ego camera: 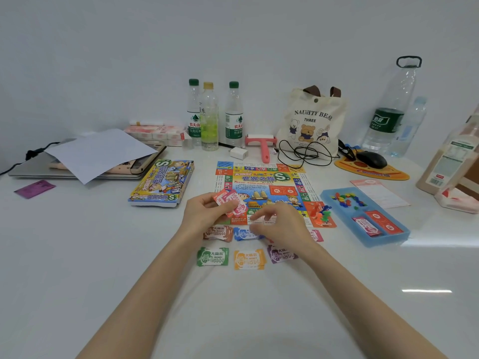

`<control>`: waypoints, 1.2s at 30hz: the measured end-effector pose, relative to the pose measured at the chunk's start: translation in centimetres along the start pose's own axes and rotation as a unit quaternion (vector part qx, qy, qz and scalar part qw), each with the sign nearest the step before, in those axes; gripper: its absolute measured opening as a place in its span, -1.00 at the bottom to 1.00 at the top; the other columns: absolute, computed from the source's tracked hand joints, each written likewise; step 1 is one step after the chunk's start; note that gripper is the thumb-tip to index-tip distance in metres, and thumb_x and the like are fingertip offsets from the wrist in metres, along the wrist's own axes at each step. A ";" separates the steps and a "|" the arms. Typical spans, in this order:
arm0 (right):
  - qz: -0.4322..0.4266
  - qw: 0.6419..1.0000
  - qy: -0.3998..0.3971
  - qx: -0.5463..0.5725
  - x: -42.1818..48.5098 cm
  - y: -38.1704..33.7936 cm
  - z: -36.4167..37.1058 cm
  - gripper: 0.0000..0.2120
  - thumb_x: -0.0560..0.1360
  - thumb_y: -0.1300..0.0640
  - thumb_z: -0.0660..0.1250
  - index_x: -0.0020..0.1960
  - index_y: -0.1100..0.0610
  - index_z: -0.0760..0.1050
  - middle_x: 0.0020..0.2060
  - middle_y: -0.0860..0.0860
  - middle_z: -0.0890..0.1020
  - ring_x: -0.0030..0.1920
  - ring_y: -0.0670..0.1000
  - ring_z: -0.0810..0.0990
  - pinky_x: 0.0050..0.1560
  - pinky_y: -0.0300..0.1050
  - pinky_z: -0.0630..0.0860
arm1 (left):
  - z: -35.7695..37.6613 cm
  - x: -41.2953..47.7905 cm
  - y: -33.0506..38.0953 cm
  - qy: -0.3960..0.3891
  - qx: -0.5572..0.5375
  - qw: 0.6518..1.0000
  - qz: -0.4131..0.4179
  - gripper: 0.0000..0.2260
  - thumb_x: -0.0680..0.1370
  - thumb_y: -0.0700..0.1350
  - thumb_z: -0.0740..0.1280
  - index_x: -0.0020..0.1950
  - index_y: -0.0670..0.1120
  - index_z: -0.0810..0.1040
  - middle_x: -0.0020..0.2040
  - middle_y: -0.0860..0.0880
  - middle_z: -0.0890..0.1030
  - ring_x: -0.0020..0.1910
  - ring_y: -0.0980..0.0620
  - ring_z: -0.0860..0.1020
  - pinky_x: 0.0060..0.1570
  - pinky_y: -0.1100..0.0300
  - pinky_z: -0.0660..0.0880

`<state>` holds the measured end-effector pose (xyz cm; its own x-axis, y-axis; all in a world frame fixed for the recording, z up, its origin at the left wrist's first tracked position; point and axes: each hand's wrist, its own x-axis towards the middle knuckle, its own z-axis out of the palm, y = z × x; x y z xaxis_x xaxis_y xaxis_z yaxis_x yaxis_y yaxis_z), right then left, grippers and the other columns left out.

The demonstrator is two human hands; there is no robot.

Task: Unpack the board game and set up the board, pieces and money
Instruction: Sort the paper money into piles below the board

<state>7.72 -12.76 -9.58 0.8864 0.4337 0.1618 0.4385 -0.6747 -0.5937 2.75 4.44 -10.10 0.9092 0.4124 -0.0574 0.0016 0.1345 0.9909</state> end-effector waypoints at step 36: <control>0.037 0.975 0.043 0.214 -2.4 1.5 -3.5 -0.95 0.44 0.08 0.47 -0.16 0.03 0.62 -0.29 -0.12 0.65 -0.38 -0.30 0.53 -0.35 -0.37 0.39 | 3.0 -2.4 0.9 -0.114 0.155 0.981 0.032 -0.83 0.36 -0.18 0.55 -0.10 -0.13 0.64 -0.34 0.02 0.68 -0.39 0.15 0.63 -0.52 0.41 0.42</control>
<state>6.77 -16.92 -8.09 0.9305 0.3288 0.1616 0.2876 -0.3823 -0.8782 1.83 0.91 -8.66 0.9810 0.1941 -0.0005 0.0363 -0.1807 0.9829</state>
